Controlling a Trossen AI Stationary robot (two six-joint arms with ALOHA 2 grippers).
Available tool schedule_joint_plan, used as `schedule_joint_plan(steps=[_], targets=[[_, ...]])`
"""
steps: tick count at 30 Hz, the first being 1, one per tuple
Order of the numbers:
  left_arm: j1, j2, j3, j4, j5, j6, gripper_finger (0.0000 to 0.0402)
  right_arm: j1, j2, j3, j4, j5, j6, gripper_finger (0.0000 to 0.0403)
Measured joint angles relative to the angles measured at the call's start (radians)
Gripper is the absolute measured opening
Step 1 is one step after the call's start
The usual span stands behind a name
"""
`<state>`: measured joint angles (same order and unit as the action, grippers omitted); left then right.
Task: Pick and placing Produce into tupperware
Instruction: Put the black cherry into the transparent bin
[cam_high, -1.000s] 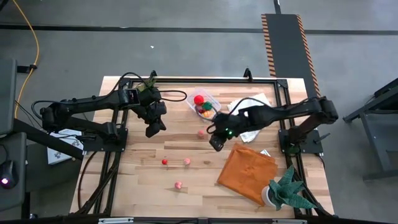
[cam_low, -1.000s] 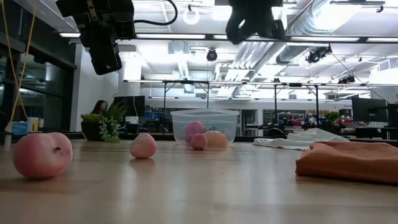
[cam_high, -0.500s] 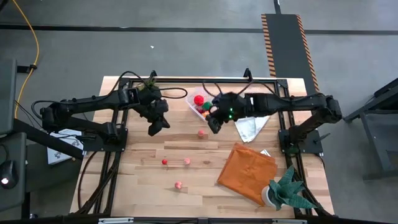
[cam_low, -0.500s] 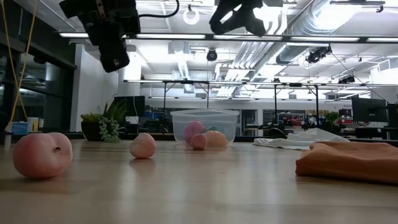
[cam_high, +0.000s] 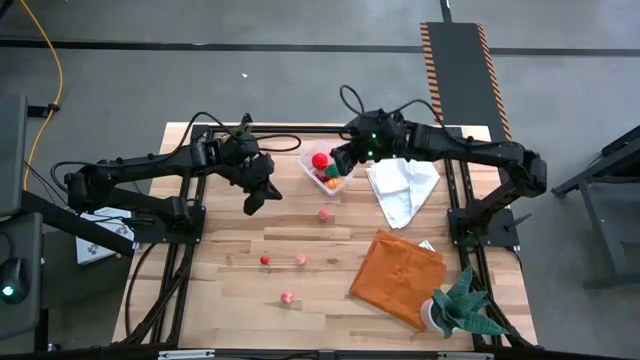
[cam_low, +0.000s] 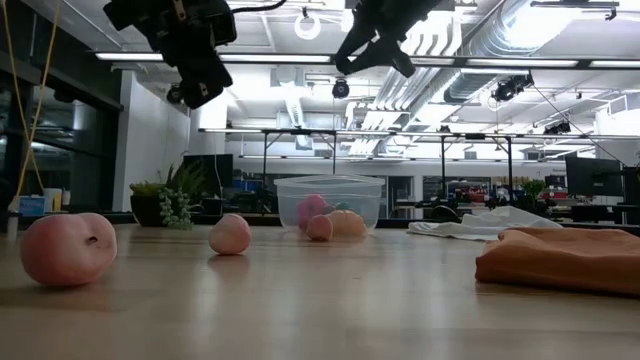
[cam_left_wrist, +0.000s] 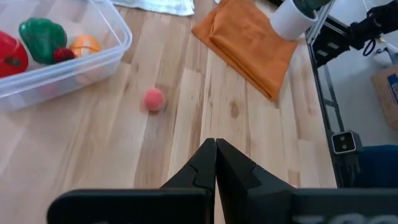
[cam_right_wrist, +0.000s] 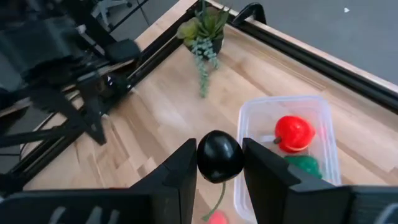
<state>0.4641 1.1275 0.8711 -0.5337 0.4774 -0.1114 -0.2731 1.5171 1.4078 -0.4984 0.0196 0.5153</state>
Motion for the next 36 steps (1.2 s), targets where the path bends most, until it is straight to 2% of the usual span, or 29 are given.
schedule_joint_plan(steps=[9,15,36], targets=[[0.000,0.000,0.000,0.014,-0.003,-0.002,0.0001,-0.068,0.028,0.001,0.010,-0.036,-0.071,0.0103],[0.000,0.000,0.000,0.010,-0.039,-0.007,0.0001,-0.088,0.083,0.001,0.027,-0.092,-0.090,0.0103],[0.000,0.000,0.000,0.009,-0.063,-0.053,0.0001,-0.096,0.247,0.001,-0.052,-0.095,-0.124,0.0103]])
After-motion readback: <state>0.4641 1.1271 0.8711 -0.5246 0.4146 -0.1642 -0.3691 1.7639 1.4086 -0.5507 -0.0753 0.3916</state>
